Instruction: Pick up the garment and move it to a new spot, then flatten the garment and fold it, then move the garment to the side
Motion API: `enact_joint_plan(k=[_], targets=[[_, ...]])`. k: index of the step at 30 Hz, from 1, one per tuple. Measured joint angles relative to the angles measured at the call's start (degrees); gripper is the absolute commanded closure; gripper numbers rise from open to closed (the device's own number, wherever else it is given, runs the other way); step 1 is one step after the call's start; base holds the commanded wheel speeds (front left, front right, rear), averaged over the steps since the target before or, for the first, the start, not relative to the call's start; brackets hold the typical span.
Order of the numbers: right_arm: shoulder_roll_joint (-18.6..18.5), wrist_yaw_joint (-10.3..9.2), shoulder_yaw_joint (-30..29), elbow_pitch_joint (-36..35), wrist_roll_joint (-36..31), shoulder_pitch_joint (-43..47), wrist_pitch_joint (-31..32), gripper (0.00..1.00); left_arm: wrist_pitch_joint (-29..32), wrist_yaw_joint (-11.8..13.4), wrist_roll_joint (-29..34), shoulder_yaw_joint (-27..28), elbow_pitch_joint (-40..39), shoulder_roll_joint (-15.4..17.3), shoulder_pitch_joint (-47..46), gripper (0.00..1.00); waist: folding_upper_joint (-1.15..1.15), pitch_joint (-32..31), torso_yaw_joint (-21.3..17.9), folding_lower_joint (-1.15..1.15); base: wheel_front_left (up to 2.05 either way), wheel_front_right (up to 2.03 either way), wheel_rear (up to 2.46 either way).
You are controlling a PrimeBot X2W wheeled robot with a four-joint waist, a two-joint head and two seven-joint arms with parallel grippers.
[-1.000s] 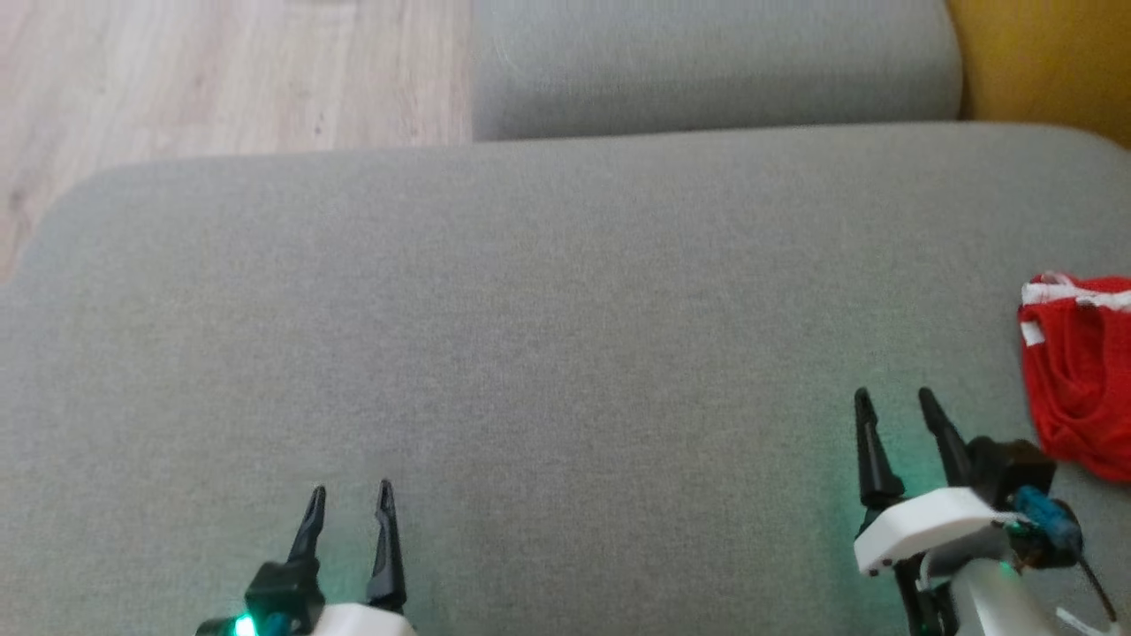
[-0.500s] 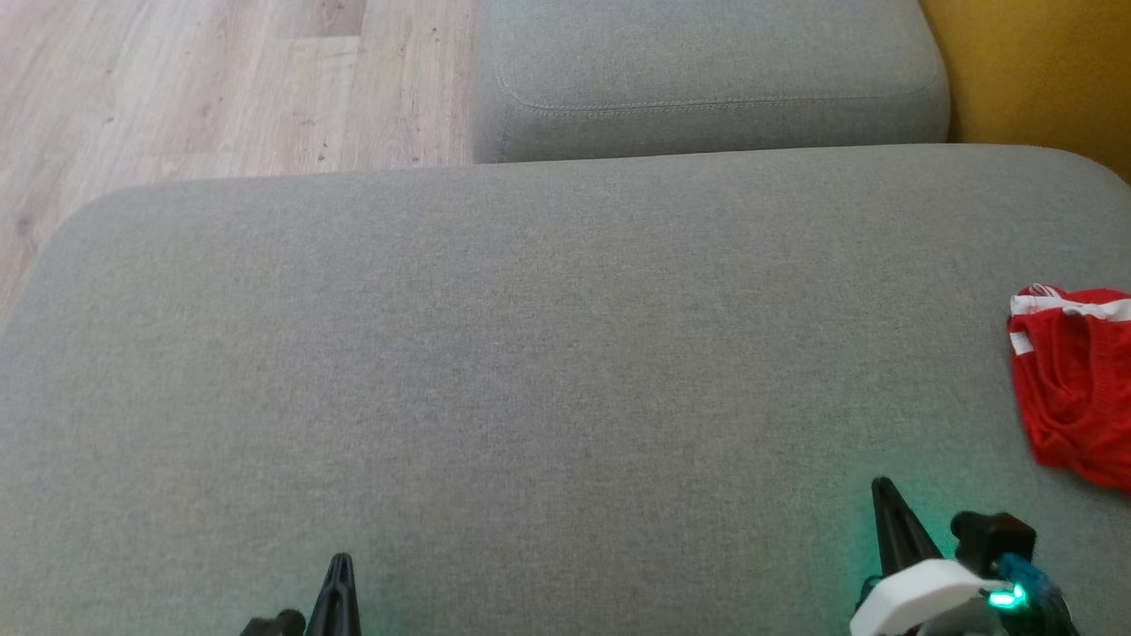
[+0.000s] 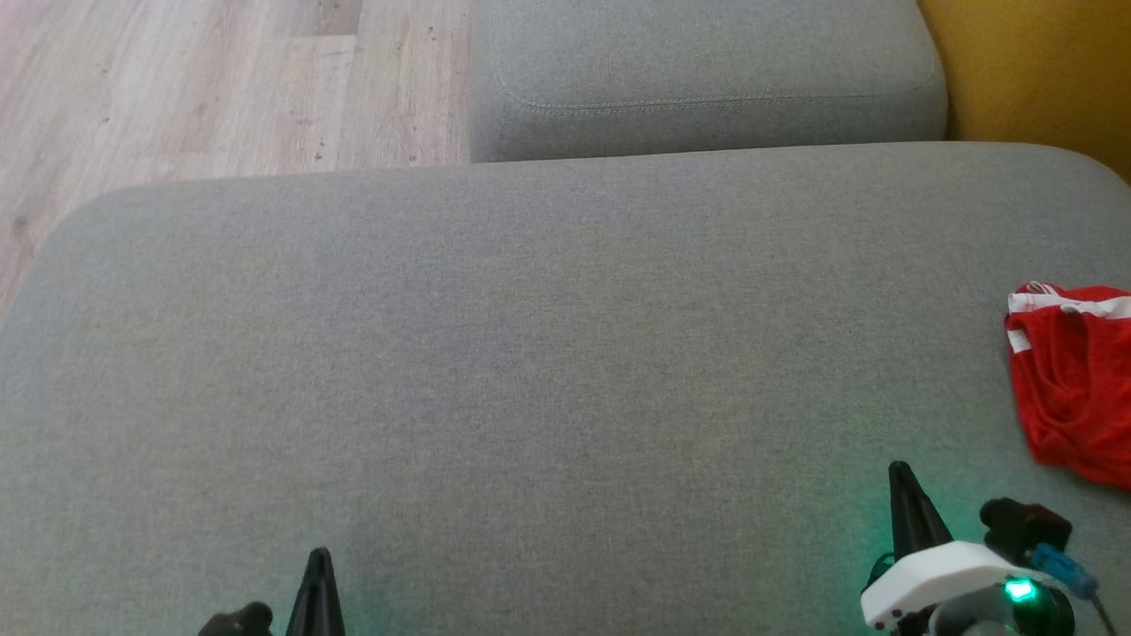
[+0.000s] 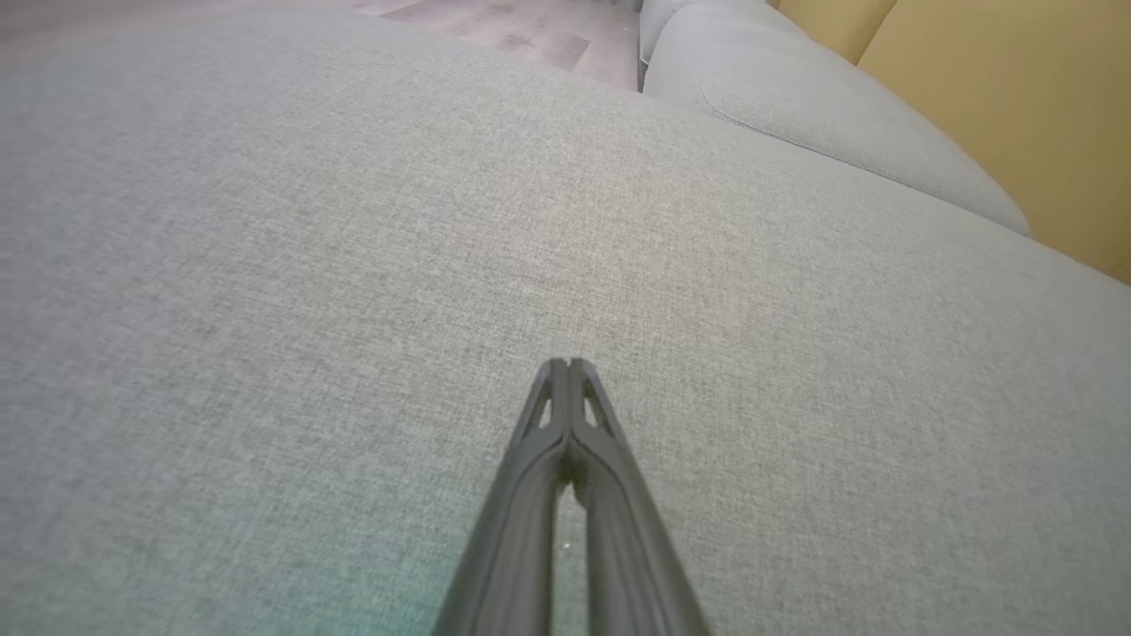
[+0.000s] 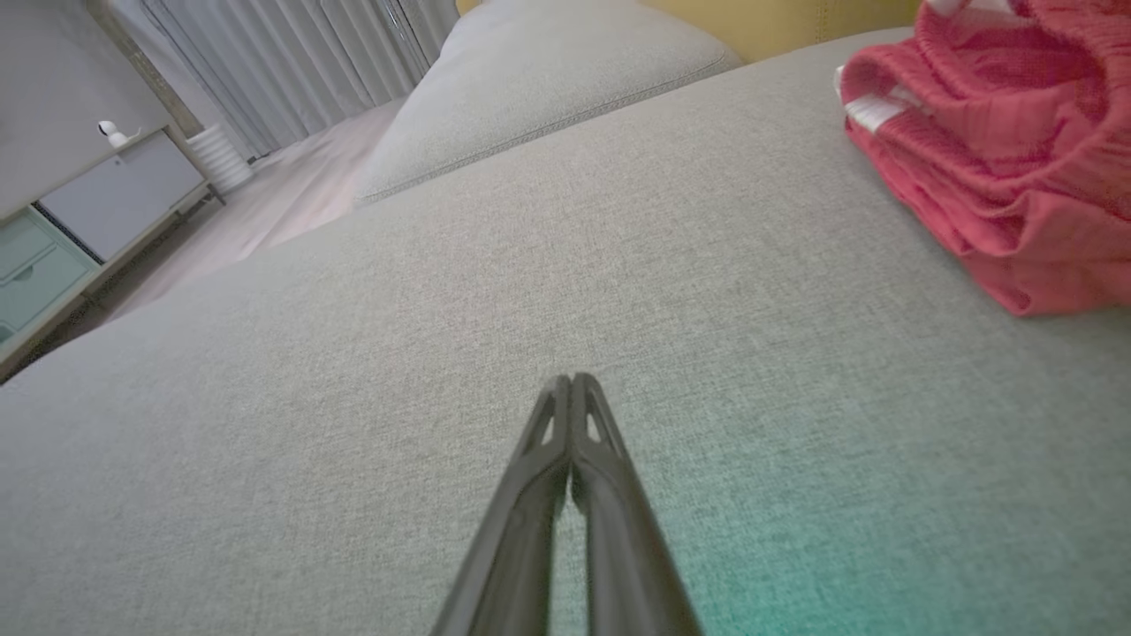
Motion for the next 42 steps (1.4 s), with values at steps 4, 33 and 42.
enact_joint_plan(k=[4, 33, 42], targets=[[0.0, 0.0, -0.2, -0.7, 2.7, 0.0, 0.4, 1.0, 0.8, -0.3, -2.4, 0.3, -0.5, 0.0, -0.1, 1.0, 0.0, 0.1, 0.0, 0.0, 0.0, 0.0, 0.0], [0.0, 0.0, -2.0, -5.5, 21.4, 0.0, 5.1, 1.0, 5.4, -2.8, -19.4, 3.9, -3.5, 0.0, -1.6, 1.0, 0.0, 0.4, -0.4, 0.0, 0.0, 0.0, 0.0], [0.0, 0.0, -2.6, -7.1, 27.4, 0.0, 6.7, 1.0, 6.9, -3.5, -24.8, 5.0, -4.7, 0.0, -2.5, 1.0, 0.0, 0.5, -0.5, 0.0, 0.0, 0.0, 0.0]])
